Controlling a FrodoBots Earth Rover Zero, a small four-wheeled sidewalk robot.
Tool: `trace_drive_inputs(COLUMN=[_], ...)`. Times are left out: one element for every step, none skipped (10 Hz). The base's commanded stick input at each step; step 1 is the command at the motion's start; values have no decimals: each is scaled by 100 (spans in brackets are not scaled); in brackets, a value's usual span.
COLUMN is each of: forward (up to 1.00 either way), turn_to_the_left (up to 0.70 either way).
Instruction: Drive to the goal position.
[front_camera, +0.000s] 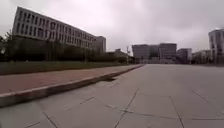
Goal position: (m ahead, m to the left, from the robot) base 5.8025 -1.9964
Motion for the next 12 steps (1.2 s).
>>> trace_drive_inputs(forward=[70, 70, 70, 70, 70, 70, 70, 70, 70, 70, 70, 70], turn_to_the_left=[-35, -35, -35, -22, 0, 0, 0, 0, 0, 0, 0, 0])
